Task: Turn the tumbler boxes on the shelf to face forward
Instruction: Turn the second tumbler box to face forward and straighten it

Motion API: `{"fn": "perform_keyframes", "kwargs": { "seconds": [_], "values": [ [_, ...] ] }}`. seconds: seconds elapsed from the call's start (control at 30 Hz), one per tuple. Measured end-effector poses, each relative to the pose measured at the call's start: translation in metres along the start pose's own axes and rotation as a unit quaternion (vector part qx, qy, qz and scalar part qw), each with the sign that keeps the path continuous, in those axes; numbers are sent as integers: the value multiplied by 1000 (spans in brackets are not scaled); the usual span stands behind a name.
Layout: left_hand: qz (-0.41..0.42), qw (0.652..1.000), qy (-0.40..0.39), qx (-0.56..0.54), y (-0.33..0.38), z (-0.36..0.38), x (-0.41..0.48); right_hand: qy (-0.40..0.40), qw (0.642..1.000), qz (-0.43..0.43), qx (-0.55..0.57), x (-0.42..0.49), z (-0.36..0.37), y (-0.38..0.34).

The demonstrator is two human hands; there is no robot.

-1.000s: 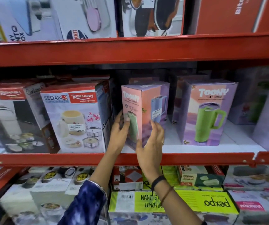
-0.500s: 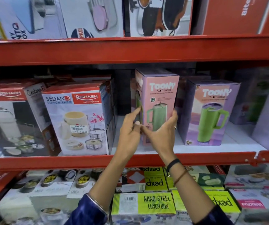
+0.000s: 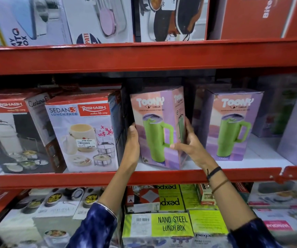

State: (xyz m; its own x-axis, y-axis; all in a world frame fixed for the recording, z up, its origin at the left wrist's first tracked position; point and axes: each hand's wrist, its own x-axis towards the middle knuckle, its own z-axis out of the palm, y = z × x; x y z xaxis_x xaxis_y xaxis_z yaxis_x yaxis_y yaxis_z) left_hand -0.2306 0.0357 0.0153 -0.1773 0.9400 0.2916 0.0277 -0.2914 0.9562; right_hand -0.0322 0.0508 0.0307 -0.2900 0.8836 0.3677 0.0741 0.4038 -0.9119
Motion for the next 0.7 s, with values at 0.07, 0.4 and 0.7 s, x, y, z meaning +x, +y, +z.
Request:
{"fn": "perform_keyframes", "kwargs": {
  "seconds": [0.07,0.4,0.7],
  "values": [
    [6,1000,4,11,4,2,-6,-13,999,8,-39,2,-4,1],
    [62,996,-29,62,13,8,-26,-6,999,-1,-32,2,-15,20],
    [82,994,-34,63,9,5,-41,188,977,38,92,-26,7,8]
  ]
}}
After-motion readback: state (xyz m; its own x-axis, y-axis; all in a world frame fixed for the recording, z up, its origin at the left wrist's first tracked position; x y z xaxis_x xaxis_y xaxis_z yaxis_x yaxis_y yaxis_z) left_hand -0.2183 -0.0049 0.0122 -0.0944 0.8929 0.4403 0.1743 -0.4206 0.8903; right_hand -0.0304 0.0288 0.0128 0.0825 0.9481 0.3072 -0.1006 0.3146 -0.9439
